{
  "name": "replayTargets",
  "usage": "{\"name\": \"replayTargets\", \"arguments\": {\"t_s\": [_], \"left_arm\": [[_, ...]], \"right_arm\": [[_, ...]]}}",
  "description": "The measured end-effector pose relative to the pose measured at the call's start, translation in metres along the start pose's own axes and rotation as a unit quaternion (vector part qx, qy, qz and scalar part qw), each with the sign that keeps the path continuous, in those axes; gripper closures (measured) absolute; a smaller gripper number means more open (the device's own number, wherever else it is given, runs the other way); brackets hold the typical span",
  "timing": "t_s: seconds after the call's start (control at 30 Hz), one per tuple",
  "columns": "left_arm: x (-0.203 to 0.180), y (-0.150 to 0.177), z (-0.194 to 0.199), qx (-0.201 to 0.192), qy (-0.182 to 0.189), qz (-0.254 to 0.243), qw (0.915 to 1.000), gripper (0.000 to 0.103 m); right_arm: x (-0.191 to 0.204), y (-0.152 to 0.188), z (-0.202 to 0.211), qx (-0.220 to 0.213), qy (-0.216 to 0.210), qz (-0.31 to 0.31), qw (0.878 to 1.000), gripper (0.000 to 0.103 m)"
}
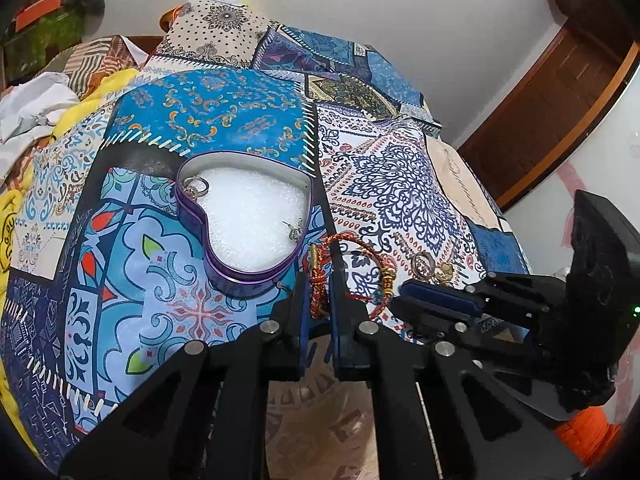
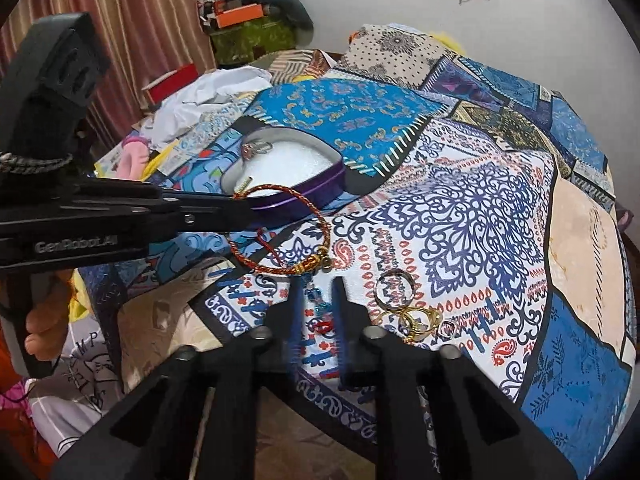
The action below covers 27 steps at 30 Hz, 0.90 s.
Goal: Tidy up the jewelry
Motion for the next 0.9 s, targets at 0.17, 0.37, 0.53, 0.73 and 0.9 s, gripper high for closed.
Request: {"name": "replayTargets", "arguments": {"t_s": [0.17,0.37,0.53,0.73,0.9], "left_arm": [[-0.008,0.0,0.012,-0.021,-0.016,-0.018,0.9995,0.096],[-0.015,-0.002,0.034,-0.053,-0.038,-0.041,0.997,0.096],[-0.018,-0.005,0.052,-0.079,-0.05,-0.049,0.9944,0.096],[-0.02,-0.007,0.069,-0.103,-0.054,-0.053,0.9918,0.096],[-0.02,-0.01,0.081,-0.12,-0.058,-0.056,0.9894,0.096]], "right_arm": [[0.003,0.002,0.0,0.0,0.017,0.001,1.0,0.096],[0.004,0.008,0.011,-0.013,0.027,-0.017,0.999,0.096],[0.001,0.007,0.029,-0.038,0.021,-0.042,0.998,0.096],[0.002,-0.007,0.058,-0.079,0.023,-0.047,0.995,0.096],[0.006,-0.021,0.07,-0.104,0.023,-0.046,0.993,0.096]]}}
Point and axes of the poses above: each gripper's, at about its wrist camera, not at the fingertips, and z roughly against the way its jaws point, x to its left, y to its underside, the point moved 1 cm from there along -z, roughly the way its jaws point, and after that the axes turned 6 degrees about -y, right-handed, at the moved point
